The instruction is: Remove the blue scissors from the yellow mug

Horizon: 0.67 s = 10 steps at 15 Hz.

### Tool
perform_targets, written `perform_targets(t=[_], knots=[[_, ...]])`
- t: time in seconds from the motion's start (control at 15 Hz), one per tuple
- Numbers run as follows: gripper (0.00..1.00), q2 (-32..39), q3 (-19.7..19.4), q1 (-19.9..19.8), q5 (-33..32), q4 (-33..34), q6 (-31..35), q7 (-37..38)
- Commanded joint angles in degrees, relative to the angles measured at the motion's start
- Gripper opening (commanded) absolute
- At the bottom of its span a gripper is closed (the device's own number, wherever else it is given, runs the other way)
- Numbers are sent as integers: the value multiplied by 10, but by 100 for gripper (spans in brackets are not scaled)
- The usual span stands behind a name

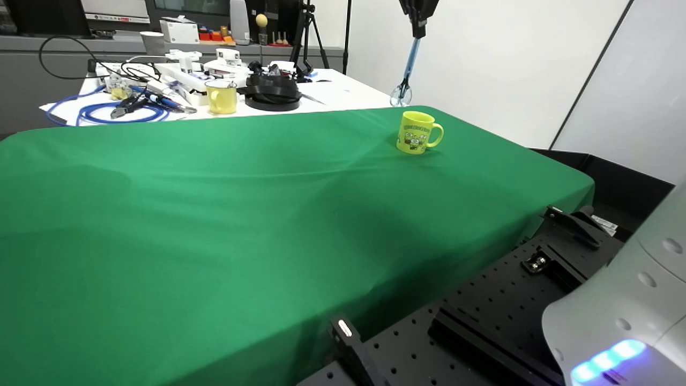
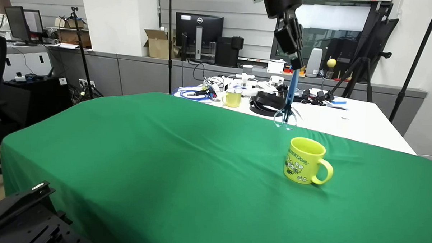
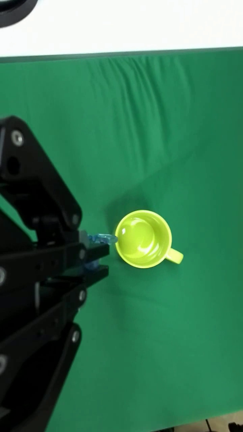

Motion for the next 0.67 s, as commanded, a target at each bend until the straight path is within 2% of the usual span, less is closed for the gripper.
perform_targets(t=[0.0, 0.47, 0.6], knots=[[2, 109, 13, 4, 51, 129, -118, -68], [2, 304, 25, 8, 40, 332, -362, -139], [2, 349, 28, 6, 37, 379, -404, -168]])
